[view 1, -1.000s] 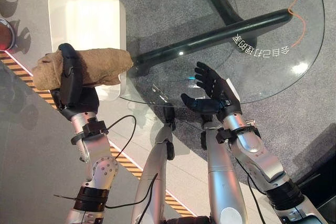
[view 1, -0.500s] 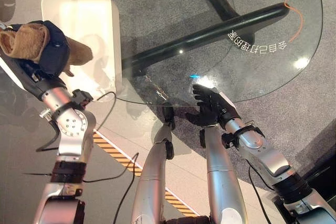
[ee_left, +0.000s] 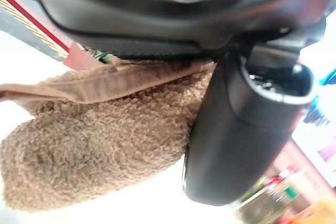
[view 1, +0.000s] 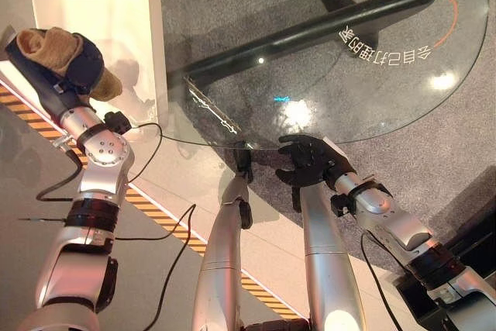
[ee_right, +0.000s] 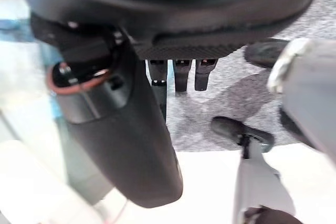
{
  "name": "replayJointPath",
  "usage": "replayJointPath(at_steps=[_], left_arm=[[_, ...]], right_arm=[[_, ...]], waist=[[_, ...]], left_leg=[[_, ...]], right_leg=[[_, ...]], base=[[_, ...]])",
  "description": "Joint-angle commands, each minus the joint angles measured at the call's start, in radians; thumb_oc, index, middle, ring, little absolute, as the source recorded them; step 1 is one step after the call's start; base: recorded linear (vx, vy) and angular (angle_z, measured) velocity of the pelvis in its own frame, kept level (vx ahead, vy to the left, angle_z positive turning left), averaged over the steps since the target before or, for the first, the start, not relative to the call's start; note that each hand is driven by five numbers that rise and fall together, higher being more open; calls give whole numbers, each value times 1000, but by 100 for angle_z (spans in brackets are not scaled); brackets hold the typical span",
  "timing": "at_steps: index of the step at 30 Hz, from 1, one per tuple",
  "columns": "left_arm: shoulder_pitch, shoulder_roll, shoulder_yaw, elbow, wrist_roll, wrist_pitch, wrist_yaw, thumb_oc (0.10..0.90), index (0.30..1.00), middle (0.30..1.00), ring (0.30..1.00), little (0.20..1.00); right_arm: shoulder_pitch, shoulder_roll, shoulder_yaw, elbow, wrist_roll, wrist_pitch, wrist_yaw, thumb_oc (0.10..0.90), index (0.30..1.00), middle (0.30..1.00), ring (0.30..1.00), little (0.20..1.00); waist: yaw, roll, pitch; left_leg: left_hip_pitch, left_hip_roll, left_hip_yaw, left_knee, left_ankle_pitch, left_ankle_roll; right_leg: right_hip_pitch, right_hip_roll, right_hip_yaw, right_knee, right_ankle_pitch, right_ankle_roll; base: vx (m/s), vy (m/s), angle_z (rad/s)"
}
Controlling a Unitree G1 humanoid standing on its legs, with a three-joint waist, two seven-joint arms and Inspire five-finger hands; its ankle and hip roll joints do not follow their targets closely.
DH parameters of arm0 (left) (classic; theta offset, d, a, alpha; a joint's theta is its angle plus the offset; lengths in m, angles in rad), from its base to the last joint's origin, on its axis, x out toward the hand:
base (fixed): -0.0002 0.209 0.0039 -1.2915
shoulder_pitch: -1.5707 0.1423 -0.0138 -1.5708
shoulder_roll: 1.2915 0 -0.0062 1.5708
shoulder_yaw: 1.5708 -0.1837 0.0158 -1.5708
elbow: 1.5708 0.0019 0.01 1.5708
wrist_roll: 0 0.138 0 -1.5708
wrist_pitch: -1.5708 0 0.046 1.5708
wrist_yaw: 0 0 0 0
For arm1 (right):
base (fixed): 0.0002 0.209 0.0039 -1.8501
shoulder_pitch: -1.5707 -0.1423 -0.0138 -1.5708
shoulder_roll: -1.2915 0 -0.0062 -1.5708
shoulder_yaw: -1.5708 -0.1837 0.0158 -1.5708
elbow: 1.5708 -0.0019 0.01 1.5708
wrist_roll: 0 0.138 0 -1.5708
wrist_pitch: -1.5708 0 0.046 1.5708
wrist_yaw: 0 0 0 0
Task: Wipe the table with a cloth and put it in the basket.
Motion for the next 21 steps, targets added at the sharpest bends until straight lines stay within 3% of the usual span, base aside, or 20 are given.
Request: replayJointPath(at_steps=[1, 7, 13, 14, 15, 18, 20, 21], left_arm=[[-55, 166, 53, 58, -47, -17, -27, 100, 300, 300, 300, 200], [-84, 160, -20, 118, -64, -20, -103, 100, 300, 300, 300, 200], [-132, 166, -69, 172, -70, -10, -85, 100, 300, 300, 300, 200], [-142, 167, -76, 180, -66, -2, -92, 138, 333, 333, 333, 238], [-148, 167, -82, 185, -58, 5, -99, 306, 476, 476, 476, 406], [-154, 170, -95, 184, -61, 16, -97, 410, 566, 566, 566, 510], [-155, 168, -103, 185, -64, 22, -94, 622, 747, 747, 747, 722], [-156, 167, -103, 187, -68, 21, -91, 800, 900, 900, 900, 900]], right_arm=[[6, -25, 23, 5, 66, -20, 14, 800, 900, 900, 900, 900], [-32, -59, 33, 16, 129, -12, 26, 800, 900, 900, 900, 900], [-76, -78, 56, 40, 171, 9, 48, 800, 900, 900, 900, 900], [-82, -80, 59, 43, 177, 12, 48, 800, 900, 900, 900, 900], [-85, -82, 59, 43, 179, 17, 52, 800, 900, 900, 900, 900], [-82, -86, 58, 35, 181, 19, 52, 800, 900, 900, 900, 900], [-87, -83, 61, 33, 182, 21, 46, 800, 900, 900, 900, 900], [-88, -82, 61, 34, 184, 19, 46, 800, 900, 900, 900, 900]], waist=[[-21, 4, -22], [-12, -23, -22], [-2, -47, -22], [-1, -49, -22], [0, -51, -22], [0, -53, -22], [2, -55, -22], [1, -57, -22]], left_leg=[[-31, 16, 46, 137, -118, -21], [-76, 13, 43, 151, -127, -21], [-110, 6, 24, 156, -133, -22], [-114, 5, 21, 155, -132, -23], [-117, 4, 19, 154, -131, -23], [-121, 0, 14, 153, -128, -25], [-120, -4, 9, 151, -127, -26], [-120, -6, 6, 152, -127, -27]], right_leg=[[-20, 42, 91, -111, 88, 42], [-59, 44, 89, -121, 107, 57], [-85, 46, 81, -127, 111, 60], [-88, 46, 81, -128, 112, 60], [-91, 46, 80, -127, 113, 59], [-93, 48, 81, -129, 114, 59], [-92, 51, 80, -133, 117, 59], [-92, 52, 81, -135, 118, 60]], base=[[40, -9, 0], [35, -7, 1], [9, -7, 1], [0, 0, 0], [0, 0, 0], [0, 0, 0], [0, 0, 0], [0, 0, 0]])
